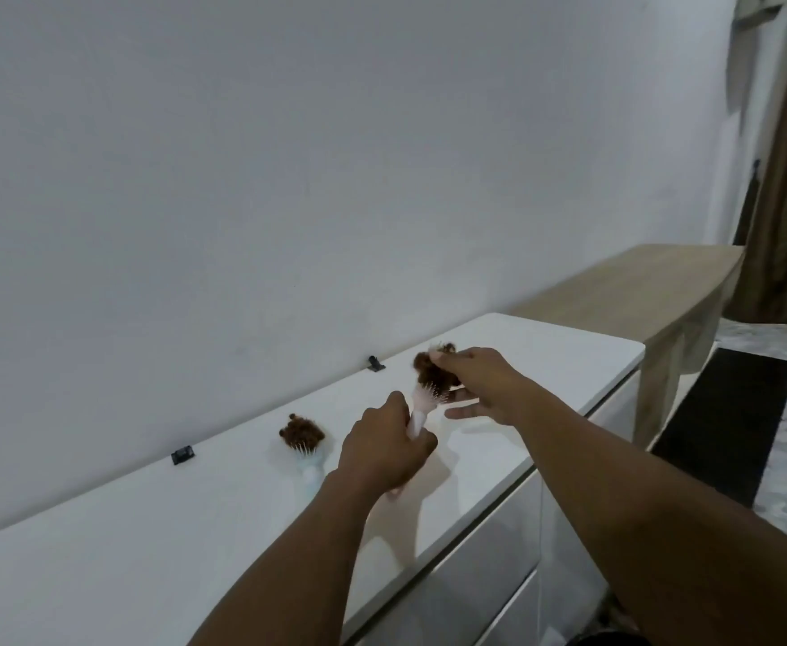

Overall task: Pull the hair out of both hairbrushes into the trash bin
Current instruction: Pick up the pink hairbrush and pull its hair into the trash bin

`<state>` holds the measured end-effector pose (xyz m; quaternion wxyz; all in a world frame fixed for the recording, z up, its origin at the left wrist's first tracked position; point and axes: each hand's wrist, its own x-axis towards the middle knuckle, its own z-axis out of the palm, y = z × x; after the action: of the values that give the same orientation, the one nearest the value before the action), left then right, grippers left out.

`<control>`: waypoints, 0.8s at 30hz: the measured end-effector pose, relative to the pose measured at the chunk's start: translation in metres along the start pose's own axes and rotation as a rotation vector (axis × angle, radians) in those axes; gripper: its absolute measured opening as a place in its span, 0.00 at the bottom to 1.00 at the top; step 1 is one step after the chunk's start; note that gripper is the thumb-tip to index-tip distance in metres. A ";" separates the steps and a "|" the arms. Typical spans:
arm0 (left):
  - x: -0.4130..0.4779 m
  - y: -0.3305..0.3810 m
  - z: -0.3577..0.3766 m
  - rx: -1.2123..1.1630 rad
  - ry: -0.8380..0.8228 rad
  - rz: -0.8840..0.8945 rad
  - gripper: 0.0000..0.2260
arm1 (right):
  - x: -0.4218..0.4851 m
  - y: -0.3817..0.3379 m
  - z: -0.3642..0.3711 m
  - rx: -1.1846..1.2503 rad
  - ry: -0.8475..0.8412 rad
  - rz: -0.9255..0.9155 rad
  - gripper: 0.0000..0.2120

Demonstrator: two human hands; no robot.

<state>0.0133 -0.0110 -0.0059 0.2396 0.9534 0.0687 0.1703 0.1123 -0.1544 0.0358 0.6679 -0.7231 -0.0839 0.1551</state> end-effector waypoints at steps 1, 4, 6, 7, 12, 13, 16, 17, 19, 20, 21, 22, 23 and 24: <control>-0.004 0.008 -0.002 0.009 0.009 0.021 0.12 | -0.010 -0.006 -0.005 0.007 0.029 -0.033 0.19; -0.019 0.034 -0.004 -0.005 0.029 0.068 0.12 | -0.038 -0.021 -0.026 0.006 0.160 -0.109 0.19; -0.031 0.051 -0.003 -0.022 0.042 0.107 0.12 | -0.057 -0.026 -0.043 0.004 0.223 -0.146 0.15; -0.038 0.060 -0.001 -0.033 0.042 0.128 0.12 | -0.068 -0.026 -0.052 0.003 0.251 -0.158 0.13; -0.076 0.099 0.023 -0.130 -0.028 0.235 0.11 | -0.117 -0.009 -0.097 -0.010 0.389 -0.189 0.06; -0.084 0.106 0.030 -0.150 -0.049 0.242 0.11 | -0.127 -0.001 -0.105 -0.008 0.415 -0.175 0.06; -0.107 0.120 0.061 -0.171 -0.129 0.278 0.09 | -0.156 0.027 -0.127 0.032 0.453 -0.120 0.06; -0.114 0.122 0.074 -0.169 -0.165 0.301 0.08 | -0.165 0.038 -0.133 0.041 0.456 -0.101 0.07; -0.128 0.124 0.099 -0.154 -0.243 0.322 0.11 | -0.181 0.063 -0.144 0.061 0.455 -0.064 0.05; -0.136 0.125 0.111 -0.144 -0.282 0.319 0.13 | -0.188 0.076 -0.148 0.080 0.452 -0.047 0.02; -0.143 0.125 0.123 -0.135 -0.318 0.314 0.13 | -0.193 0.090 -0.153 0.107 0.454 -0.032 0.01; -0.149 0.124 0.134 -0.128 -0.347 0.311 0.14 | -0.196 0.106 -0.158 0.138 0.462 -0.017 0.03; -0.154 0.123 0.143 -0.120 -0.368 0.310 0.14 | -0.198 0.121 -0.162 0.175 0.473 -0.005 0.05; -0.158 0.122 0.152 -0.108 -0.382 0.312 0.14 | -0.198 0.137 -0.166 0.222 0.486 0.008 0.07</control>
<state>-0.0736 -0.2175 -0.1196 0.2696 0.9531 -0.1352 0.0252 -0.0296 -0.3889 -0.0681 0.7430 -0.6618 0.0993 -0.0121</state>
